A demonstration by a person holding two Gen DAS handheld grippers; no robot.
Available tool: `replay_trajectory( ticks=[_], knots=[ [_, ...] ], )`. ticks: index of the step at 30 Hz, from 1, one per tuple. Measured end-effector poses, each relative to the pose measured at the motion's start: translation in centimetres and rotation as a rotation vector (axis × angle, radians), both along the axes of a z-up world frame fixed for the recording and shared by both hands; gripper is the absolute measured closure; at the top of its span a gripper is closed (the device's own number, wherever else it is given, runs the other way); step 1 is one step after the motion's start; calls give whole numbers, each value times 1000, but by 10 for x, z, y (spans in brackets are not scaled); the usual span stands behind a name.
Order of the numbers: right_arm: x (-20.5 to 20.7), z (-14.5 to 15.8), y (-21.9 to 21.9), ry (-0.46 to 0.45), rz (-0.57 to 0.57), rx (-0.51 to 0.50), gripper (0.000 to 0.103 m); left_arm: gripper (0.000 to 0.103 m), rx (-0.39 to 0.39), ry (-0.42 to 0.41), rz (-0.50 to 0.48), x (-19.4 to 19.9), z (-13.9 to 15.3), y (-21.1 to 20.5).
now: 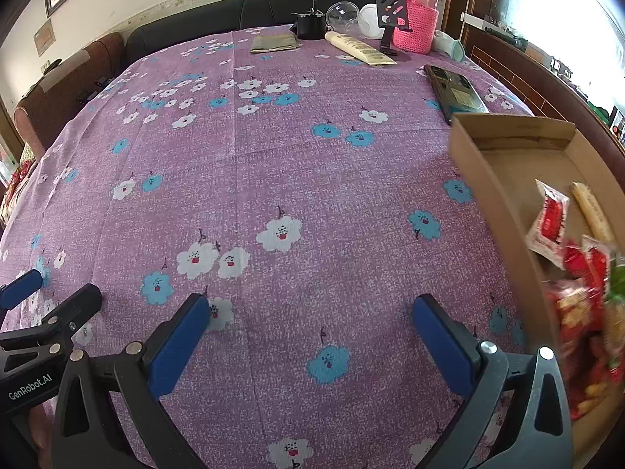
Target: Organize snacks
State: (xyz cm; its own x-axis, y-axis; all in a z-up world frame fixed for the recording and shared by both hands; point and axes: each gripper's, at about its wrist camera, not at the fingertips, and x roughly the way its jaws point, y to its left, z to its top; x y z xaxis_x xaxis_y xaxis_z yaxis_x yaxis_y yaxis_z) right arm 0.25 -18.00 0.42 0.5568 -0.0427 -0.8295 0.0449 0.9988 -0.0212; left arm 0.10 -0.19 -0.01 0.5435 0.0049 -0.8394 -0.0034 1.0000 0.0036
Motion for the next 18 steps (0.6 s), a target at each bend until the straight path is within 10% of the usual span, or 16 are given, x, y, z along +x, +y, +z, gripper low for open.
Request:
replay_trajectory(
  ticks=[18],
  knots=[
    [1, 0, 1, 0, 0, 0, 0, 0, 2, -2, -2, -1, 0, 1]
  ],
)
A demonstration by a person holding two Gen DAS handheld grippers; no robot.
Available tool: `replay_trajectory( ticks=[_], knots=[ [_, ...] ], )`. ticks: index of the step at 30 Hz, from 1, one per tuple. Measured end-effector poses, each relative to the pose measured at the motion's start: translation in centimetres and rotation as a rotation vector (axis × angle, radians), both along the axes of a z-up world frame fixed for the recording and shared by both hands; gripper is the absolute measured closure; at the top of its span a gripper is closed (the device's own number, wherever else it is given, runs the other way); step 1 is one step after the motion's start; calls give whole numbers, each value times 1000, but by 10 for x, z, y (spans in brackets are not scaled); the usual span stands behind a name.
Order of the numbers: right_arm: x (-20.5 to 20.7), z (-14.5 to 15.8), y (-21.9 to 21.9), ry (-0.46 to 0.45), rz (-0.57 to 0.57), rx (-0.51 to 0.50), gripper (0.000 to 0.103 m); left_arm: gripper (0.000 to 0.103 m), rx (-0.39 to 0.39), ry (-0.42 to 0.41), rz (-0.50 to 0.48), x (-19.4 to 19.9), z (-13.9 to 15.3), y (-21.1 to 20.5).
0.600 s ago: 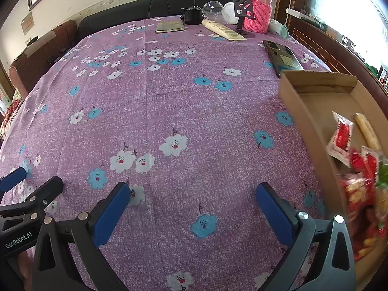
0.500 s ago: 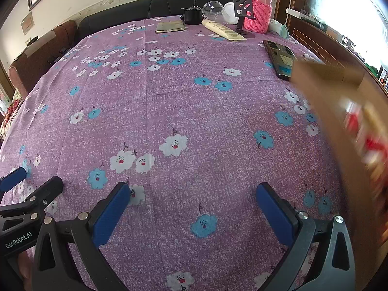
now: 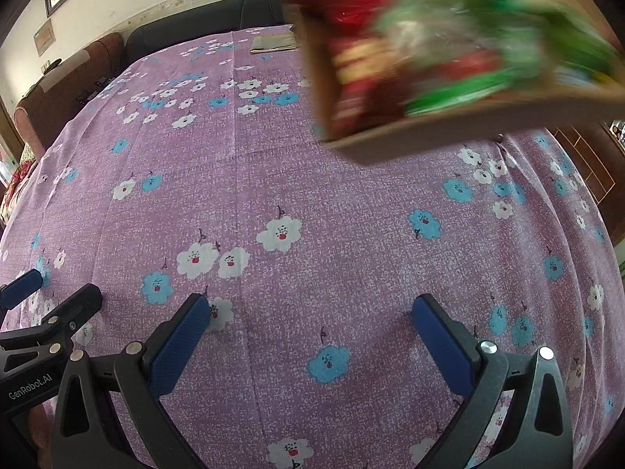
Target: Organize snacks
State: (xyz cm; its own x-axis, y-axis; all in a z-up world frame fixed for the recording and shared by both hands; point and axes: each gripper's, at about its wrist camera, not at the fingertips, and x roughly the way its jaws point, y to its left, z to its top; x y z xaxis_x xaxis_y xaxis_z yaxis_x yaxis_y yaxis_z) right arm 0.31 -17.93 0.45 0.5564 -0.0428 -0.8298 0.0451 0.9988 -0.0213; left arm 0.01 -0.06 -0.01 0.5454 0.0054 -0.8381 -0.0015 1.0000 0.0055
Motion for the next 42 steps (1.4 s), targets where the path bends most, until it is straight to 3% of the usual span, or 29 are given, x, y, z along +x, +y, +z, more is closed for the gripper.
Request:
replay_trajectory(
  ticks=[32, 42],
  knots=[
    [-1, -1, -1, 0, 0, 0, 0, 0, -2, 2, 7, -1, 0, -3],
    [-2, -1, -5, -2, -31, 1, 0, 1, -8, -11, -59, -8, -1, -19]
  ],
)
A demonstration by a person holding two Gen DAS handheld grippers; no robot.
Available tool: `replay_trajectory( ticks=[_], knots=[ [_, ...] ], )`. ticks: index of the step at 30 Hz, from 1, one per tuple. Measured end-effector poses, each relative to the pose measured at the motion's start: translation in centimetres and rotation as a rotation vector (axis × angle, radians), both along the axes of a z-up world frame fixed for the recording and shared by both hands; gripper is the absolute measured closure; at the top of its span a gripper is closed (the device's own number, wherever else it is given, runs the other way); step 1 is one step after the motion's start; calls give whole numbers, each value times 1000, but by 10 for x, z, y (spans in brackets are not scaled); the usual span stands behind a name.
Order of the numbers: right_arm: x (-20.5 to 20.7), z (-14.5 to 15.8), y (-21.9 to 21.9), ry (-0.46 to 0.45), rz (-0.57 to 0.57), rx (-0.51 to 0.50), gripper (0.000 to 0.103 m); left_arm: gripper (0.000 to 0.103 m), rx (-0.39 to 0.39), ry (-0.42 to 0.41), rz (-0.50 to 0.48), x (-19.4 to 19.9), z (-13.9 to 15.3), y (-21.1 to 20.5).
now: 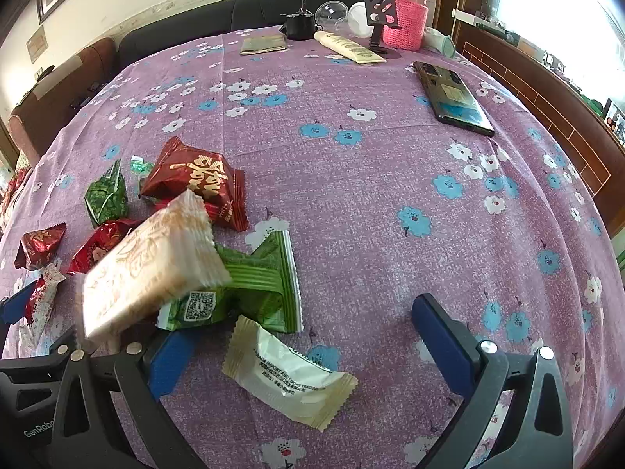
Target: Organize snacks
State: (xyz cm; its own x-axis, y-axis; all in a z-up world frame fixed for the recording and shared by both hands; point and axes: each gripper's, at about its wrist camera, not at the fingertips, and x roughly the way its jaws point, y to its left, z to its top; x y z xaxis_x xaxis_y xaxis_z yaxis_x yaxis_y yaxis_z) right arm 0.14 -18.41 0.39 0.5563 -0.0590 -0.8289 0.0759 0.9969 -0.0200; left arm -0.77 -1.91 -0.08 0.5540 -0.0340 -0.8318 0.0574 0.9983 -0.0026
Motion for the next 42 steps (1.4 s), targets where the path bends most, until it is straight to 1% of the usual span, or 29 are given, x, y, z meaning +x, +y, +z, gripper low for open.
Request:
replay_trajectory(
  ticks=[1, 2, 3, 4, 5, 8, 9, 10, 11, 12, 15, 16, 19, 20, 21, 22, 23, 24, 26, 32, 34, 36, 39, 42],
  knots=[
    [0, -1, 0, 48, -1, 7, 0, 1, -12, 21, 1, 0, -1, 1],
    [0, -1, 1, 53, -1, 5, 0, 1, -41, 38, 19, 1, -1, 7],
    [0, -1, 1, 45, -1, 5, 0, 1, -37, 13, 17, 0, 1, 8],
    [-1, 0, 1, 30, -1, 1, 0, 1, 6, 21, 14, 1, -3, 2],
    [-1, 0, 1, 40, -7, -1, 0, 1, 31, -4, 13, 1, -4, -1],
    [-1, 0, -1, 26, -10, 10, 0, 1, 26, -1, 15, 3, -10, -2],
    [1, -2, 0, 140, -13, 21, 0, 1, 24, -1, 15, 4, -12, -2],
    [0, -1, -1, 103, -12, 30, 0, 1, 13, 0, 15, 4, -14, -2],
    [0, -1, -1, 81, -11, 16, 0, 1, 33, 10, 15, 6, -12, -1],
    [0, -1, -1, 68, -11, 6, 0, 1, 26, 10, 15, 6, -13, -1],
    [1, -1, 0, 60, -11, 17, 0, 1, 0, 2, 14, 5, -13, -1],
    [0, -1, -1, 75, -11, 13, 0, 1, -4, 5, 14, 5, -14, -1],
    [0, -1, -1, 67, -11, 16, 0, 1, -13, -2, 12, 5, -15, -2],
    [0, -1, -1, 65, -11, 11, 0, 1, -53, -20, 10, 2, -10, -3],
    [1, -1, 0, 66, -12, 9, 0, 1, -50, -37, 9, 4, -4, -4],
    [-1, -1, 0, 67, -12, 3, 0, 1, -50, -37, 9, 5, -4, -4],
    [-1, -1, 0, 73, -12, 8, 0, 1, -75, -32, 9, 1, -1, -2],
    [0, -1, 0, 73, -11, 8, 0, 1, -80, -26, 9, 0, 0, -1],
    [0, -1, 0, 72, -12, 2, 0, 1, -76, -17, 10, -1, 1, 0],
    [0, -1, -1, 56, -11, 10, 0, 1, -23, -8, 9, -1, -1, -1],
    [0, -1, -1, 57, -11, 9, 0, 1, -17, -7, 7, 0, 0, -1],
    [0, -1, -1, 54, -11, 8, 0, 1, -5, 17, 2, -2, -2, 0],
    [0, -1, -1, 53, -11, 11, 0, 1, 12, 31, -1, -1, -2, -1],
    [0, -1, -1, 52, -11, 13, 0, 1, 13, 24, 0, -1, -2, -1]
  ],
)
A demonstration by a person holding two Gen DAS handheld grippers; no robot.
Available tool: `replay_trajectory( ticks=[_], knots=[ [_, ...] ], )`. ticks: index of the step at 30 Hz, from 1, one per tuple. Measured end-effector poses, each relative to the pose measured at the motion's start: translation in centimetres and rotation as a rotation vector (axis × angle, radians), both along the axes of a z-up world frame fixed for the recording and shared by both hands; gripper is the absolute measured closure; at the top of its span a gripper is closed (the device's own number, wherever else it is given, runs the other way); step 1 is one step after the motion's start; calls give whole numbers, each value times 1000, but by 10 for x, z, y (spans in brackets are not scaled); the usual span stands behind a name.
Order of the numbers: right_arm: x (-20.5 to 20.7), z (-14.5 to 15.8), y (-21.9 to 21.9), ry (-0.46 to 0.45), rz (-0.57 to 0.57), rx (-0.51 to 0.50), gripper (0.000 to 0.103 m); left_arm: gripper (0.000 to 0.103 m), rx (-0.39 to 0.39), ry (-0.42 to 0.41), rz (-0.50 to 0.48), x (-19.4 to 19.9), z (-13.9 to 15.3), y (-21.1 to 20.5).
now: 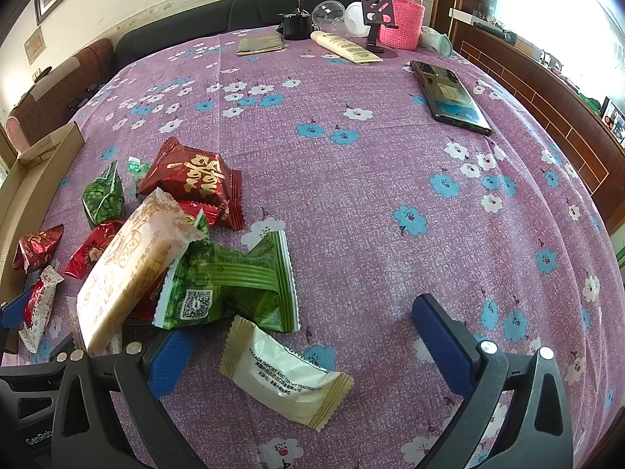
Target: Organize snacks
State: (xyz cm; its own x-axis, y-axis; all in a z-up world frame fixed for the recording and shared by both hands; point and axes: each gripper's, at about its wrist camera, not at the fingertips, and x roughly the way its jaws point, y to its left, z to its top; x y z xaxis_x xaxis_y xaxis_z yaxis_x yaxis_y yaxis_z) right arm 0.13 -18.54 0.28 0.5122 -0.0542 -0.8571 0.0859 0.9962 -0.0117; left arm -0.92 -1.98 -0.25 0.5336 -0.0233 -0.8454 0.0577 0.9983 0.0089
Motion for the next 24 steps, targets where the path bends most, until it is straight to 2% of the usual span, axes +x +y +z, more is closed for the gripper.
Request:
replay_trajectory(
  ticks=[7, 16, 18, 22, 24],
  knots=[
    [0, 0, 1, 0, -8, 0, 0, 1, 8, -4, 23, -1, 1, 0],
    [-2, 0, -6, -59, -31, -19, 0, 1, -15, -27, 18, 1, 2, -3],
    [0, 1, -7, -45, 0, -18, 0, 1, -28, -14, 1, 2, 3, -4],
    [1, 4, -17, 41, 131, 33, 0, 3, -57, 5, -75, -3, 7, -12],
    [-7, 10, -28, 30, 158, 76, 0, 5, -73, 14, -84, -4, 9, -11]
  ],
)
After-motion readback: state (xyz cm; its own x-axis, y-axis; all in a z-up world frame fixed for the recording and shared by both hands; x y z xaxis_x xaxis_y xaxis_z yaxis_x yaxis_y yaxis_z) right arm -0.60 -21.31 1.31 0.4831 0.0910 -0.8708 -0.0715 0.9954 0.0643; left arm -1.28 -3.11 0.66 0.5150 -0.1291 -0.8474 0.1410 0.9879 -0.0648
